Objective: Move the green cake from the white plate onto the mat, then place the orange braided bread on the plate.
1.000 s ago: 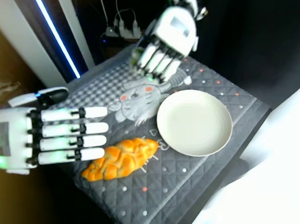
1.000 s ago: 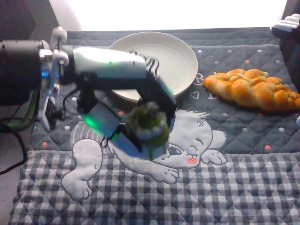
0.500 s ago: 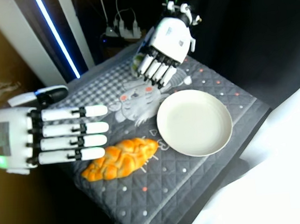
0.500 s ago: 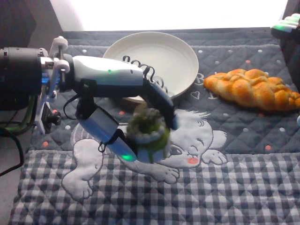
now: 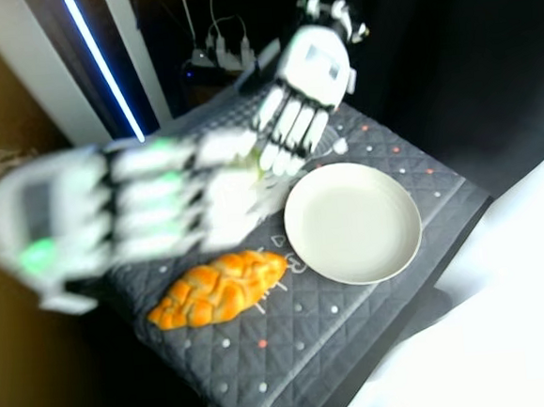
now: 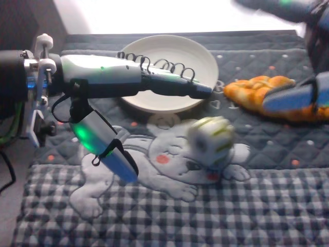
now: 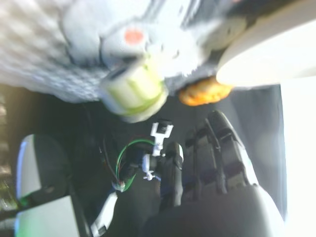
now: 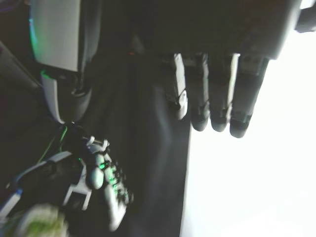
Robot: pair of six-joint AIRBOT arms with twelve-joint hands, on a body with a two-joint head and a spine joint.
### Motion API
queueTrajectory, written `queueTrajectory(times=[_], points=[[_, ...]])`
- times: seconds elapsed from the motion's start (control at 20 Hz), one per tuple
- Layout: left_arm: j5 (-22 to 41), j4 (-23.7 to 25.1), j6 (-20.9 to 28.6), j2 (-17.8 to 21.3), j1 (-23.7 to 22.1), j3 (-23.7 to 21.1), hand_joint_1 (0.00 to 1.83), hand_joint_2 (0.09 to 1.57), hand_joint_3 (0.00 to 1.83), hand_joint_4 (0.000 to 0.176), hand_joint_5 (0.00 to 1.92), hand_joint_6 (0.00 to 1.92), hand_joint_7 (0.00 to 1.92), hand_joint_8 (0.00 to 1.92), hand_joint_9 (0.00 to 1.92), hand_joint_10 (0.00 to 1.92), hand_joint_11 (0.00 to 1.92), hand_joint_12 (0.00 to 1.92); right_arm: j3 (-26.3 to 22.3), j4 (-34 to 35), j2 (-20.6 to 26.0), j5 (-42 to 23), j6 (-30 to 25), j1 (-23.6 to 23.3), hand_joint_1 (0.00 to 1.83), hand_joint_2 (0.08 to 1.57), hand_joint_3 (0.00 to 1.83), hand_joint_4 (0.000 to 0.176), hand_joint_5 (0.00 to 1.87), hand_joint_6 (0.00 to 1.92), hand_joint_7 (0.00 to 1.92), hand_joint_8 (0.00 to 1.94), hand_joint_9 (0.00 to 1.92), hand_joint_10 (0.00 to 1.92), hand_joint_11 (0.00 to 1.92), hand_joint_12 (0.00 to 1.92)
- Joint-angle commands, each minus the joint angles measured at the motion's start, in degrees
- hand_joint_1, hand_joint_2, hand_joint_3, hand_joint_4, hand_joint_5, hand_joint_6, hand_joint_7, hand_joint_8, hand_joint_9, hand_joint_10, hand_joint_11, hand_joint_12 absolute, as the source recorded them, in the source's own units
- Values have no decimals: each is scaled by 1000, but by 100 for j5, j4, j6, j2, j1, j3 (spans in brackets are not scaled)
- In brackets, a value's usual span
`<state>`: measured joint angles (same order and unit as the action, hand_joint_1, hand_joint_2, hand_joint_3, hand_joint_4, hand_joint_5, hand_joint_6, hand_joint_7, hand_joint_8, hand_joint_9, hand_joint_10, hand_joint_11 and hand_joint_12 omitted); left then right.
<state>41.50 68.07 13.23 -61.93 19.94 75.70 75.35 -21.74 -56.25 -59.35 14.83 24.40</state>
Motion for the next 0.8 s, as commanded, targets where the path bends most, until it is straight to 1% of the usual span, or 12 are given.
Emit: queueTrajectory(times=[0.0, 0.1, 0.2, 0.25, 0.3, 0.35, 0.4, 0.45, 0.5, 0.55, 0.65, 0.75], points=[[289, -400, -22, 42, -40, 12, 982, 737, 3, 102, 76, 1, 26, 4, 8, 8, 0, 157, 81, 292, 89, -261, -15, -71, 636, 859, 0, 50, 133, 3, 325, 6, 332, 3, 262, 410], [239, -506, -245, 42, -48, 10, 964, 760, 3, 118, 35, 3, 0, 0, 0, 0, 0, 20, 180, 291, 73, -125, -15, -102, 627, 858, 0, 36, 175, 0, 330, 3, 302, 1, 54, 685], [246, -515, -282, 44, -49, 9, 962, 770, 6, 87, 75, 16, 36, 12, 30, 11, 56, 26, 243, 272, 66, 23, -15, -114, 701, 832, 0, 31, 211, 5, 309, 1, 261, 1, 1, 726], [256, -516, -282, 46, -49, 8, 944, 784, 3, 85, 95, 7, 58, 5, 58, 8, 69, 38, 268, 251, 64, 95, -15, -118, 681, 829, 0, 33, 204, 1, 325, 0, 286, 2, 8, 807], [263, -517, -280, 51, -49, 5, 935, 772, 0, 94, 78, 1, 57, 1, 60, 6, 71, 41, 292, 210, 63, 197, -15, -124, 681, 838, 0, 37, 184, 0, 303, 0, 279, 2, 1, 863], [267, -519, -279, 52, -54, 4, 952, 760, 0, 84, 76, 1, 58, 1, 58, 4, 69, 41, 333, 164, 52, 332, -15, -134, 677, 833, 0, 32, 174, 1, 303, 1, 315, 16, 54, 899], [268, -519, -280, 51, -59, 4, 960, 756, 0, 85, 81, 3, 63, 3, 63, 5, 76, 44, 369, 125, 40, 445, -15, -141, 676, 832, 0, 36, 171, 1, 305, 2, 341, 24, 96, 914], [273, -519, -280, 51, -63, 4, 961, 749, 0, 84, 67, 0, 61, 2, 56, 2, 83, 48, 392, 95, 32, 540, -16, -147, 683, 837, 0, 28, 180, 0, 316, 0, 399, 15, 183, 884], [278, -519, -280, 51, -66, 3, 954, 747, 0, 88, 53, 0, 58, 0, 52, 0, 85, 48, 409, 71, 24, 618, -16, -155, 698, 819, 1, 44, 182, 0, 324, 0, 446, 11, 217, 974], [281, -519, -280, 50, -70, 0, 927, 769, 0, 110, 16, 0, 50, 0, 50, 0, 84, 48, 458, 31, -6, 755, -16, -171, 685, 814, 0, 39, 180, 0, 322, 0, 428, 3, 189, 981], [285, -520, -280, 49, -78, -1, 896, 768, 1, 132, 8, 1, 54, 1, 62, 4, 97, 53, 537, -27, -69, 953, -16, -191, 674, 792, 0, 53, 170, 0, 303, 0, 452, 6, 275, 975], [292, -520, -280, 49, -85, -10, 911, 770, 1, 119, 25, 8, 61, 3, 71, 6, 105, 56, 624, -60, -141, 1152, -17, -208, 727, 780, 1, 47, 187, 4, 292, 3, 449, 0, 277, 880]])
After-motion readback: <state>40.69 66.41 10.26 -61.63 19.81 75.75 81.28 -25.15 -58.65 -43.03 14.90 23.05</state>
